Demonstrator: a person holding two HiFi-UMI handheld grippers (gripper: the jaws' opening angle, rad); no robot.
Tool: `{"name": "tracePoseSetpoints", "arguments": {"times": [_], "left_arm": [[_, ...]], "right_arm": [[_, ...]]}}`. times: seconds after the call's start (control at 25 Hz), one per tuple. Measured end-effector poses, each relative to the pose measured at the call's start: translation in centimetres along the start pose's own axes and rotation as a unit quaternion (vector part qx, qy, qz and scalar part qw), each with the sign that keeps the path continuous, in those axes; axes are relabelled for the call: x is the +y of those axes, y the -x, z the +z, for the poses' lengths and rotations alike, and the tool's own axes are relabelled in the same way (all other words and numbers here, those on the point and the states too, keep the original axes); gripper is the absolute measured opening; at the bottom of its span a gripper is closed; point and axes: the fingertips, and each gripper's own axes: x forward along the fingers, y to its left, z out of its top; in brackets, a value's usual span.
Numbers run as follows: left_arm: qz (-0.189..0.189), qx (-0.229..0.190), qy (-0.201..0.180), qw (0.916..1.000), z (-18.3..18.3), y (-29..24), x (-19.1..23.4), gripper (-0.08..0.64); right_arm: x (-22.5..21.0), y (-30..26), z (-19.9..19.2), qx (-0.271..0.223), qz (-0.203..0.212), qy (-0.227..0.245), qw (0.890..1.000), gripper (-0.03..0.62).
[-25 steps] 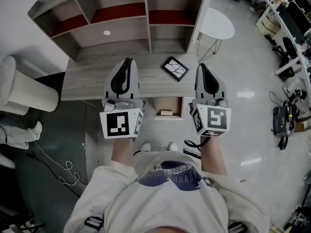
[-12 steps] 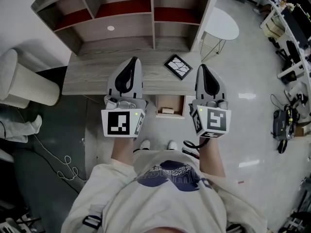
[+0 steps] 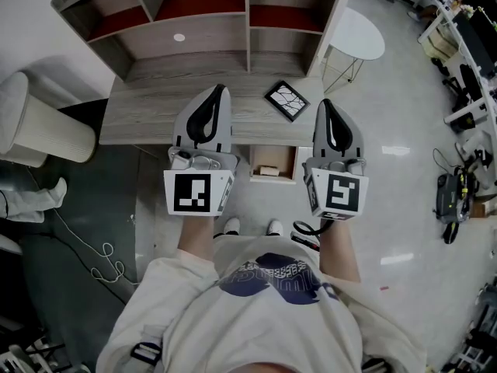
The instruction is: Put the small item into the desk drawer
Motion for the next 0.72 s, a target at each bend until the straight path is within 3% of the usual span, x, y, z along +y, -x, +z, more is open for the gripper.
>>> {"name": "tracePoseSetpoints", "arguments": {"times": [0.72], "left_arm": [[-0.005,0.001,-0.004,1.0,0.87,0.9,-0.17,0.008]], "right_arm": [[0.09,1.04,0.48,0.001,0.001,0.018,1.0,-0.003]]}}
